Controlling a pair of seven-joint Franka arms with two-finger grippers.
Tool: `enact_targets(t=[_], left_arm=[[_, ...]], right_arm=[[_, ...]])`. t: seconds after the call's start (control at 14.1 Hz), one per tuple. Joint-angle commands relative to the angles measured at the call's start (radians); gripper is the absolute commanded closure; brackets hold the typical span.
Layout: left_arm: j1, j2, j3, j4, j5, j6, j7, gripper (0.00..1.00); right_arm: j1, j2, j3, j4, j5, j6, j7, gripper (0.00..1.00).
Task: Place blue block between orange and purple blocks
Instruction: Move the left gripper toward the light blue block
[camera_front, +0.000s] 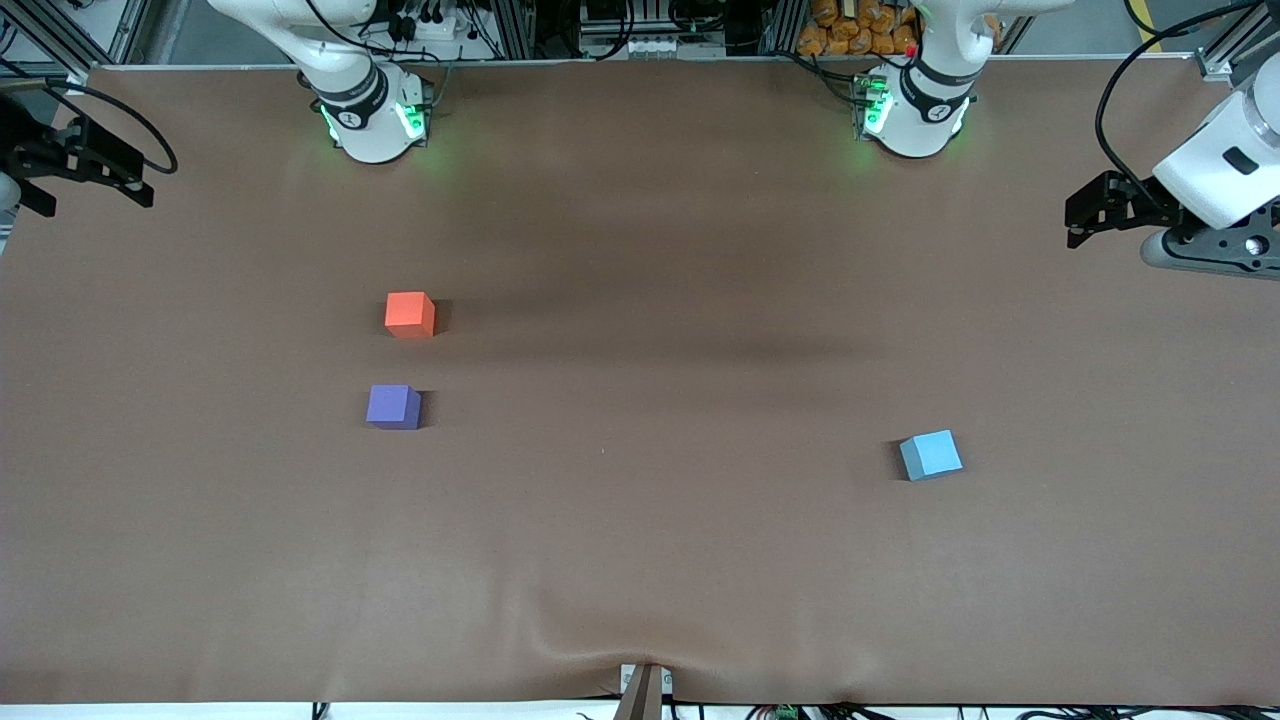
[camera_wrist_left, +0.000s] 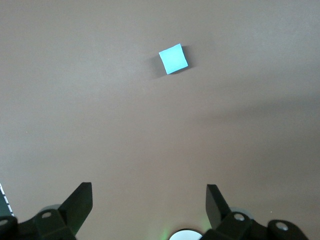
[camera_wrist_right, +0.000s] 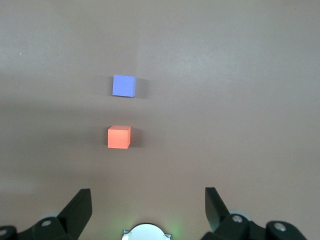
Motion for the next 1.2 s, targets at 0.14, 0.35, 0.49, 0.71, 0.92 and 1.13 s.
enact_targets(t=[0.14,0.35,0.49,0.71,0.92,1.13], left_arm=[[0.015,0.013,0.004,0.022,-0.012,-0.022,0.02,0.0],[0.004,0.059,0.006,0.025,-0.001,-0.019,0.006,0.0],[-0.011,0.123,-0.008,0.022,0.044,0.006,0.008,0.0],[-0.095,0.251,-0.023,0.02,0.159,0.015,-0.028,0.0],[-0.134,0.395,-0.025,0.02,0.302,0.055,-0.166,0.0],[-0.087,0.508,-0.023,0.017,0.316,0.238,-0.173,0.0]], right_arm=[[-0.01,-0.021,0.003,-0.012,0.002,-0.002,0.015,0.0],[-0.01,-0.02,0.005,-0.011,0.002,-0.002,0.015,0.0],[-0.011,-0.02,0.003,-0.011,0.002,-0.004,0.015,0.0],[-0.013,-0.018,0.002,-0.011,0.002,-0.002,0.015,0.0],[-0.011,-0.018,0.002,-0.011,0.01,-0.002,0.015,0.0],[-0.011,-0.017,0.002,-0.011,0.011,-0.001,0.015,0.0]])
